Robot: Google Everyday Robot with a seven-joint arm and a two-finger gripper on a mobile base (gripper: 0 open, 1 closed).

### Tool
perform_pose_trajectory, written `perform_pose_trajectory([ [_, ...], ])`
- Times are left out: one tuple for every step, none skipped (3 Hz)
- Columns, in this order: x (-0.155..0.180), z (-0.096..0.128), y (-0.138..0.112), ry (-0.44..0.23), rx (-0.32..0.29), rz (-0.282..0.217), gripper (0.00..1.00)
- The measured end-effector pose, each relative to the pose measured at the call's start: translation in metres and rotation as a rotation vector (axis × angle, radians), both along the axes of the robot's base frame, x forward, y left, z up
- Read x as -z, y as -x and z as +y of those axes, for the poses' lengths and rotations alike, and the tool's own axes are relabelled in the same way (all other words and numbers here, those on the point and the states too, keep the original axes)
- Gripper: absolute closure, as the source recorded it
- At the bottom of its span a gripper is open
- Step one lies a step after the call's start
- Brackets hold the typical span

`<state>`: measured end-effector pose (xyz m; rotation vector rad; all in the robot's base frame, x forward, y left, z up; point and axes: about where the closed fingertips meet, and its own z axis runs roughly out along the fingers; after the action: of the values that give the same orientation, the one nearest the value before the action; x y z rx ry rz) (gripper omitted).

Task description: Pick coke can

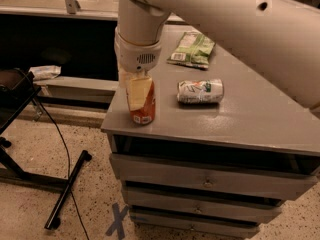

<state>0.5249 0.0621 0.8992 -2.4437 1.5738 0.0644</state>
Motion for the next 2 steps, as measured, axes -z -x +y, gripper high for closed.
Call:
perform_pose_trajectory([
  [-0.003,0.0,-0.001,-0.013,-0.002,-0.008,0.89],
  [-0.026,-0.016,-0.007,-0.015,0.015,-0.051,1.0],
])
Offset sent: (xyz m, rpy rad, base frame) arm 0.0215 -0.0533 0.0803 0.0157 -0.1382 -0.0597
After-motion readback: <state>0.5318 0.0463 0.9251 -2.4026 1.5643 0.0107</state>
